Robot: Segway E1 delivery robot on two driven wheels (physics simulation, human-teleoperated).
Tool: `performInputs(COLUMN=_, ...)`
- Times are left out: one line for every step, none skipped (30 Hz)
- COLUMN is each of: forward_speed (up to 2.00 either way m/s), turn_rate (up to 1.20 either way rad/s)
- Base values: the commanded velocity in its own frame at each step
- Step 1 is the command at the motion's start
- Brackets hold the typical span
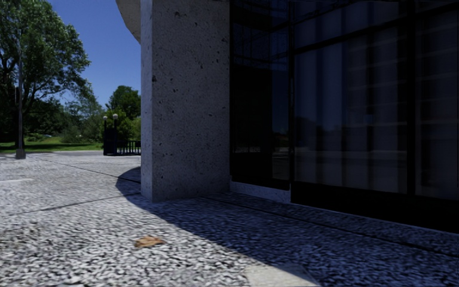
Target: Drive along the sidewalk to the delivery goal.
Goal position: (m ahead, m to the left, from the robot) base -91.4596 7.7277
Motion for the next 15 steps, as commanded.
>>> performInputs(forward_speed=0.00, turn_rate=1.20)
performInputs(forward_speed=0.00, turn_rate=1.20)
performInputs(forward_speed=0.00, turn_rate=1.20)
performInputs(forward_speed=0.00, turn_rate=1.20)
performInputs(forward_speed=0.00, turn_rate=1.20)
performInputs(forward_speed=0.00, turn_rate=1.20)
performInputs(forward_speed=0.00, turn_rate=1.20)
performInputs(forward_speed=0.00, turn_rate=1.20)
performInputs(forward_speed=0.00, turn_rate=1.20)
performInputs(forward_speed=0.00, turn_rate=1.20)
performInputs(forward_speed=0.00, turn_rate=1.20)
performInputs(forward_speed=0.00, turn_rate=1.20)
performInputs(forward_speed=0.00, turn_rate=1.20)
performInputs(forward_speed=0.00, turn_rate=1.20)
performInputs(forward_speed=0.00, turn_rate=1.20)
